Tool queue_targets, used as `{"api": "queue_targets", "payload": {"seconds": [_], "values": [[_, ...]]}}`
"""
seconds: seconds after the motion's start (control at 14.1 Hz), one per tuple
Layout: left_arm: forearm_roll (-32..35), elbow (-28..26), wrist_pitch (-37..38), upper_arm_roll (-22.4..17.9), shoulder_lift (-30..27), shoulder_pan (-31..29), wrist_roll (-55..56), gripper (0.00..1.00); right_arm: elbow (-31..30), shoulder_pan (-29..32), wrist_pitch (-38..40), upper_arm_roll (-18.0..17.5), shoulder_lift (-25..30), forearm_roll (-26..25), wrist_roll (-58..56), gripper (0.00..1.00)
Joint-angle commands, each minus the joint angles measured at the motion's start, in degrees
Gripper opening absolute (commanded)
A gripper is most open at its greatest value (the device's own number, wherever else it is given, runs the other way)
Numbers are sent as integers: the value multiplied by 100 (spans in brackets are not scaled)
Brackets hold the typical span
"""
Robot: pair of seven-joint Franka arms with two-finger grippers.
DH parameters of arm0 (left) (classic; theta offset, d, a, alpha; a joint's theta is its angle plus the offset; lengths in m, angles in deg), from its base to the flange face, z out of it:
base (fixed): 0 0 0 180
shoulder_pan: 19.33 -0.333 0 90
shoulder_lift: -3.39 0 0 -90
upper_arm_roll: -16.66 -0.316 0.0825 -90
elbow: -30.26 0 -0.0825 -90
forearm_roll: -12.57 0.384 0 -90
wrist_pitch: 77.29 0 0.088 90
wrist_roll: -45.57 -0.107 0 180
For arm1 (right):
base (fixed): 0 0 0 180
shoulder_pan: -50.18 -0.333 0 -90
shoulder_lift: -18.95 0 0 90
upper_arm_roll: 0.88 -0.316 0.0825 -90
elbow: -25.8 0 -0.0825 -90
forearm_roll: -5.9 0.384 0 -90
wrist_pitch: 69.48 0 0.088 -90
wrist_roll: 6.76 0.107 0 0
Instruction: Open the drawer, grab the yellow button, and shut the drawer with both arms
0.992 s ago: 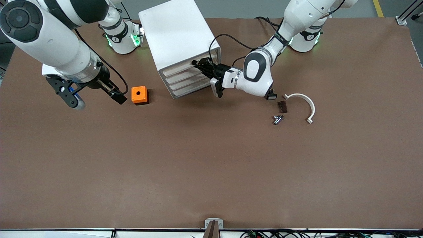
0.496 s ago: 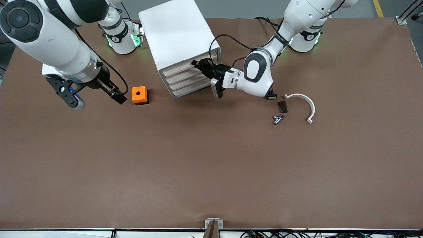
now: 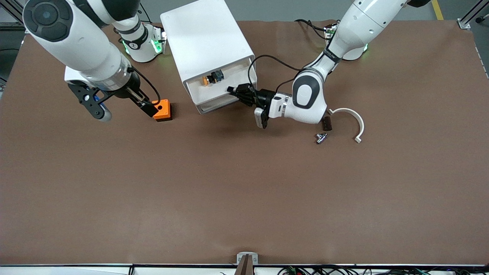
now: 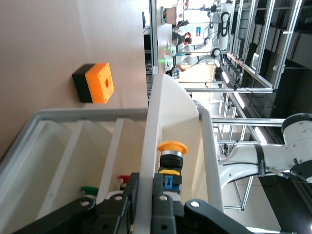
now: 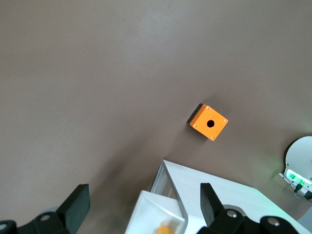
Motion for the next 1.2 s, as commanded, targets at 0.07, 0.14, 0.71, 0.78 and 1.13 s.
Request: {"api": "queue_targets", "payload": {"seconds": [0.07, 0.14, 0.71, 0.78, 1.13], "values": [[97, 521, -119, -167, 310, -65, 178, 0, 50, -476, -181, 38, -63, 22, 862, 100], [106, 600, -119, -255, 311, -73, 257, 0, 41, -634, -225, 38, -81, 22, 1135, 100], [167, 803, -110, -634, 328, -65, 634, 0, 24, -1601, -875, 38, -546, 5, 2727, 100], [167, 803, -119, -634, 311, -39, 705, 0, 24, -1681, -1007, 38, -651, -13, 2859, 100], [648, 847, -154, -660, 197, -47, 1521, 100, -3, -1743, -1307, 38, -1126, -39, 3080, 100]]}}
